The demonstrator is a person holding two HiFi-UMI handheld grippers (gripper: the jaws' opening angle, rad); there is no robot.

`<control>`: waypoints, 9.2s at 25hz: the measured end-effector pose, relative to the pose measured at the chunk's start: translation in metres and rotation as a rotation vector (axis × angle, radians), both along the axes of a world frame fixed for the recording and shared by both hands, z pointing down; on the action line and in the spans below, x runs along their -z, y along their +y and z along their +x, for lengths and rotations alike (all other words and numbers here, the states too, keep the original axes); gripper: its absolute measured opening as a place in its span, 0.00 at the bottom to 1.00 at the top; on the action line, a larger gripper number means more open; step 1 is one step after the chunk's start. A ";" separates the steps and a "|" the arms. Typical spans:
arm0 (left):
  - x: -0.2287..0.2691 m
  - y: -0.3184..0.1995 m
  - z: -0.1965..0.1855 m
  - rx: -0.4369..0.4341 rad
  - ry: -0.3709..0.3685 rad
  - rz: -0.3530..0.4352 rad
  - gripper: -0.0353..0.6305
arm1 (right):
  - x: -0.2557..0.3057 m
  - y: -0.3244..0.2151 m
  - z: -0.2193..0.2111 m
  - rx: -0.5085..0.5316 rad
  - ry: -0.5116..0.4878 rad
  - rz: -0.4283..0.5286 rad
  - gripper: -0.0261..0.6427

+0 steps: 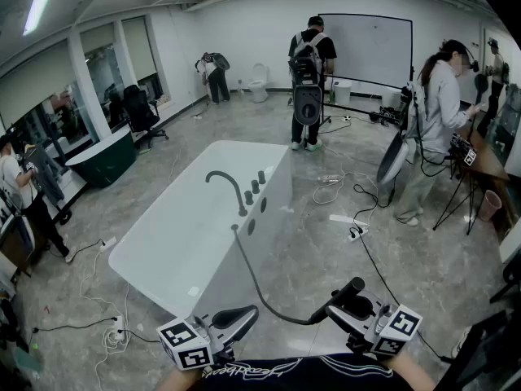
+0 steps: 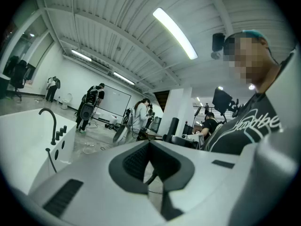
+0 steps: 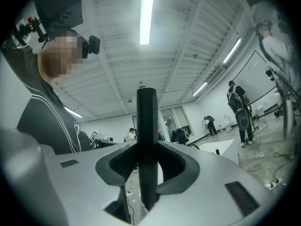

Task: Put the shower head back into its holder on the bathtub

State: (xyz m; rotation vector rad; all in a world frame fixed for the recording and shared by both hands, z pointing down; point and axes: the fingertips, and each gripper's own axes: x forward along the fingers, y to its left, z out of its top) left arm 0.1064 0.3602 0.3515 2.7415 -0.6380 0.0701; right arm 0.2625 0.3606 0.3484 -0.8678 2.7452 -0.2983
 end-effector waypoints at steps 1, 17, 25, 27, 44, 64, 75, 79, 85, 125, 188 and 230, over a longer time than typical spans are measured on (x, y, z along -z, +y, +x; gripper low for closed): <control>-0.003 0.001 -0.005 0.011 -0.002 -0.004 0.06 | 0.001 -0.001 -0.002 0.000 0.003 0.004 0.24; -0.011 0.000 -0.049 0.122 -0.020 0.000 0.06 | 0.002 -0.015 -0.024 0.047 0.000 -0.007 0.24; -0.013 0.005 -0.051 0.104 0.005 0.000 0.06 | 0.010 -0.018 -0.038 0.085 -0.005 -0.009 0.24; -0.016 0.005 -0.048 0.080 -0.010 0.011 0.06 | 0.017 -0.020 -0.041 0.088 -0.015 -0.001 0.24; -0.132 -0.077 -0.021 -0.194 -0.227 -0.039 0.38 | 0.051 -0.114 -0.054 0.054 -0.205 -0.106 0.24; -0.230 -0.250 -0.013 -0.409 -0.303 -0.100 0.20 | 0.100 -0.310 -0.097 0.024 -0.243 -0.135 0.24; -0.250 -0.289 -0.061 -0.378 -0.344 -0.173 0.15 | 0.053 -0.381 -0.084 -0.138 -0.155 -0.191 0.24; -0.252 -0.303 -0.075 -0.350 -0.342 -0.203 0.15 | 0.031 -0.398 -0.084 -0.192 -0.068 -0.204 0.24; -0.224 -0.331 -0.105 -0.308 -0.376 -0.136 0.15 | 0.008 -0.414 -0.095 -0.238 -0.001 -0.206 0.24; 0.009 -0.559 -0.190 0.117 -0.447 0.221 0.15 | 0.058 -0.478 -0.163 0.000 0.117 -0.013 0.24; 0.022 -0.698 -0.186 0.173 -0.340 0.268 0.15 | 0.022 -0.596 -0.135 -0.046 0.035 -0.123 0.24; -0.279 -0.588 -0.135 0.024 -0.418 -0.220 0.14 | 0.012 -0.584 -0.169 0.026 0.042 -0.141 0.24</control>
